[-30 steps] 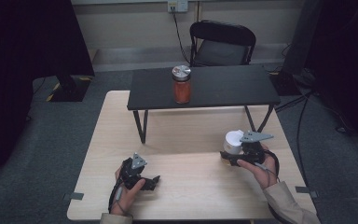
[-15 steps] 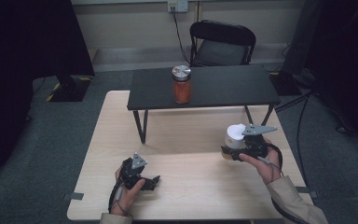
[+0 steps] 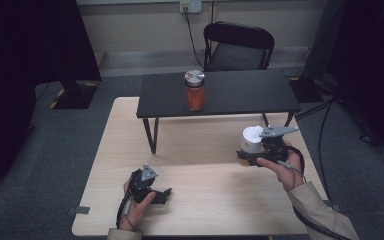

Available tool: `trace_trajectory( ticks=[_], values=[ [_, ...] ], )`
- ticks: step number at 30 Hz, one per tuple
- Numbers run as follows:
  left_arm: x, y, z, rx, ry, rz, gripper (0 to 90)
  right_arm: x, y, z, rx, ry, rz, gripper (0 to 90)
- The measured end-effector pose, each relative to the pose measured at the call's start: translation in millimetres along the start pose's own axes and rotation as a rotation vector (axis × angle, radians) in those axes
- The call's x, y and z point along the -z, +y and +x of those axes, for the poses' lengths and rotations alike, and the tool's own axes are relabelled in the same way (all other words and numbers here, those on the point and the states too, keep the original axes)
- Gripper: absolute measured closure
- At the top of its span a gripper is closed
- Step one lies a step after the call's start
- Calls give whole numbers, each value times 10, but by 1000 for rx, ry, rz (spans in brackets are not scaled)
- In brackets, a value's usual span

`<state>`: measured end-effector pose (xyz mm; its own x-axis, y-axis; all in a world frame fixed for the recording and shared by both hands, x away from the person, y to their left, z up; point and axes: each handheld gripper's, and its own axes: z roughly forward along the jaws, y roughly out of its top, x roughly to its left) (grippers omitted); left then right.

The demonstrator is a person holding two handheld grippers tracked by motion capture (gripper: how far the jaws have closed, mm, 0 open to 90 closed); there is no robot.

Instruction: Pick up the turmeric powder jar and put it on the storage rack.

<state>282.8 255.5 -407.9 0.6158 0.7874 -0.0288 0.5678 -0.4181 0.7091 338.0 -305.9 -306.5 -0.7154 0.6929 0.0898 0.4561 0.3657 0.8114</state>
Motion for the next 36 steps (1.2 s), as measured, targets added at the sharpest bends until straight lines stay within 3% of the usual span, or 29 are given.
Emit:
trace_trajectory(
  ticks=[36],
  values=[
    [1,1,0,-1,0,1,0,212,696,25,46,3,-3,300]
  ],
)
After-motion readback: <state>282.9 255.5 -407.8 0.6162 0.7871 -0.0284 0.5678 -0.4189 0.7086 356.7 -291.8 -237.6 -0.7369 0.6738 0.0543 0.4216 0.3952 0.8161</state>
